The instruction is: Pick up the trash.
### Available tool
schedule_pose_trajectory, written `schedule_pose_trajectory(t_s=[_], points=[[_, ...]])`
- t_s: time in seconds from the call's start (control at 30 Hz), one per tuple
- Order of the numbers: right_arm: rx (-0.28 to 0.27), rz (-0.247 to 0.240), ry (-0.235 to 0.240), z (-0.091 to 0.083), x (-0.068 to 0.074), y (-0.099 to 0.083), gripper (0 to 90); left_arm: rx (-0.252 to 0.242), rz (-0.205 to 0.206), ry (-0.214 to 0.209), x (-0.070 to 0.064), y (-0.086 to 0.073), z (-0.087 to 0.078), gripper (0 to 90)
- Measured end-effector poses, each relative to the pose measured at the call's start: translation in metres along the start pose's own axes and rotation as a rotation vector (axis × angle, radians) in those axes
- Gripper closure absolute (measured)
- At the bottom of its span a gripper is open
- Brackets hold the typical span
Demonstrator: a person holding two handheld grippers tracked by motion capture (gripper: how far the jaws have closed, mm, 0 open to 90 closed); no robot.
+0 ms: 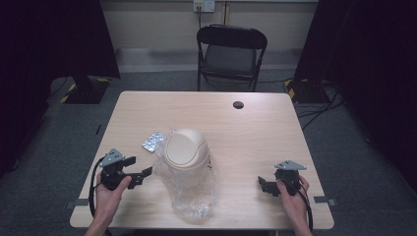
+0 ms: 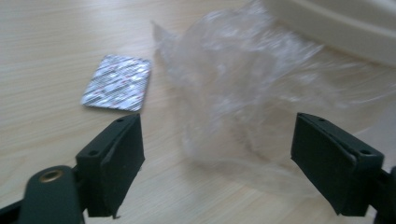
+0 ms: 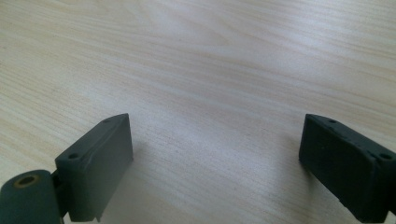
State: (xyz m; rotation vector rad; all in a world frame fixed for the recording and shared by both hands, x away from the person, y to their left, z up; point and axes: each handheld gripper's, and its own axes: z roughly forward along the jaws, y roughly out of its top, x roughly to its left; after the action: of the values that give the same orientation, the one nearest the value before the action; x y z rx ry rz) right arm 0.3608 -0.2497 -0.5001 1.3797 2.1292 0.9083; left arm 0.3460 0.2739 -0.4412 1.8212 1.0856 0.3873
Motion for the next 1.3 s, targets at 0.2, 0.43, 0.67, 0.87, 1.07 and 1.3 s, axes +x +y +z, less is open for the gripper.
schedule_pose_trajectory(t_s=[0.2,0.43,0.67,0.87,1.07,1.3], points=[[0.0,0.001,0.0,0.0,0.0,0.0,8.8,-0.017,0.005,-0.06,-0.007,0.019,0.0,16.2],[0.0,0.0,0.0,0.0,0.0,0.0,8.8,-0.021,0.019,-0.062,-0.009,0.04,-0.005,15.8],[0.0,0.0,0.0,0.0,0.0,0.0,8.8,0.003,0.052,-0.115,-0.02,0.061,0.005,15.9],[0.0,0.002,0.0,0.0,0.0,0.0,8.8,-0.001,0.084,-0.138,-0.027,0.073,0.013,15.8],[0.0,0.001,0.0,0.0,0.0,0.0,8.8,0.018,0.116,-0.145,-0.029,0.082,0.027,15.7],[0.0,0.001,0.0,0.0,0.0,0.0,8.8,0.055,0.128,-0.161,-0.032,0.084,0.042,15.2]])
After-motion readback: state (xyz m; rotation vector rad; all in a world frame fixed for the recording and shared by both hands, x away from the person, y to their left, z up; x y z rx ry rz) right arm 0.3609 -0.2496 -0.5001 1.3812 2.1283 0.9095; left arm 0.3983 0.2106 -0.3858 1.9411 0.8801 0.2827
